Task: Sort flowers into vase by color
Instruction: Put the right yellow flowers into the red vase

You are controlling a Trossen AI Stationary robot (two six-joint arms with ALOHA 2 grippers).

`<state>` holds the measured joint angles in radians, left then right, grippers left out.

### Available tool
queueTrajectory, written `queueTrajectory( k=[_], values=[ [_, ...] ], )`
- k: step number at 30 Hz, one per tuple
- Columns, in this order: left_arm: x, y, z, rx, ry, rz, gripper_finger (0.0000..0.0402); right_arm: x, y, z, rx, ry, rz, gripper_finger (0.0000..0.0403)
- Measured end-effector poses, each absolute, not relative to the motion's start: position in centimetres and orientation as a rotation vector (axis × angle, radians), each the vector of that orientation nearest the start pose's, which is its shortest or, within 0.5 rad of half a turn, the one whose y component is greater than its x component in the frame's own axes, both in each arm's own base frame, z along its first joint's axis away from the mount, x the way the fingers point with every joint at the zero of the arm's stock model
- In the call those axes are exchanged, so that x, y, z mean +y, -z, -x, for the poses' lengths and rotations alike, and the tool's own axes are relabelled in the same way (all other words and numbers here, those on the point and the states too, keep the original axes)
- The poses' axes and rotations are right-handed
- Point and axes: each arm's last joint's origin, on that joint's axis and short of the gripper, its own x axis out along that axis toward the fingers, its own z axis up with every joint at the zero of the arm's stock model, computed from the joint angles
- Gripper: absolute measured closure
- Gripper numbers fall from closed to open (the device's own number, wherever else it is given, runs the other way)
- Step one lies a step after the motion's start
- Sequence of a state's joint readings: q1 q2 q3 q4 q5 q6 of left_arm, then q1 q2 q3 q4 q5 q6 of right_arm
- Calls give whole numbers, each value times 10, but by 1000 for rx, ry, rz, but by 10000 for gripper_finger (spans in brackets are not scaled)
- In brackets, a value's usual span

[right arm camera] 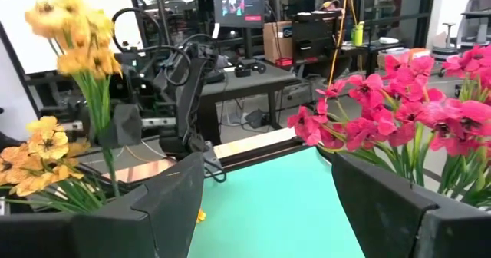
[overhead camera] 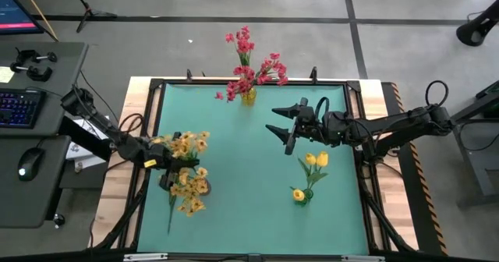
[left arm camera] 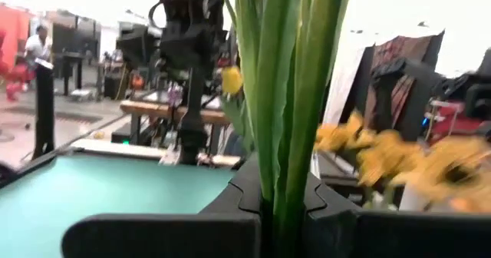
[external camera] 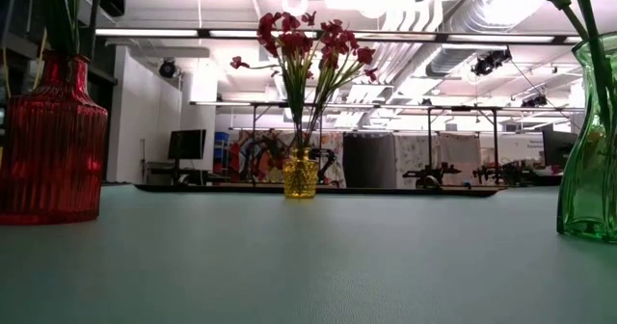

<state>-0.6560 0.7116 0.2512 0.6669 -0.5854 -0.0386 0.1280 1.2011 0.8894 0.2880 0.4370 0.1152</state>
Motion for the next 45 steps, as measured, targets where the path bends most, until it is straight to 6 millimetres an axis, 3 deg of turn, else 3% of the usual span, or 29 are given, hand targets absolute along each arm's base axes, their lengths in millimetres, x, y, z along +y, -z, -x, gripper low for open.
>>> queueTrajectory(
  k=[16, 36, 45],
  values=[
    [-90, -248, -124, -224, 145, 274, 401, 22, -327, -269, 27, 311, -101, 128],
    [-88, -241, -130, -260, -97, 336, 401, 21, -327, -269, 22, 338, -117, 128],
    [-83, -250, -122, -310, -229, 256, 401, 22, -327, -269, 22, 338, -119, 128]
  ],
)
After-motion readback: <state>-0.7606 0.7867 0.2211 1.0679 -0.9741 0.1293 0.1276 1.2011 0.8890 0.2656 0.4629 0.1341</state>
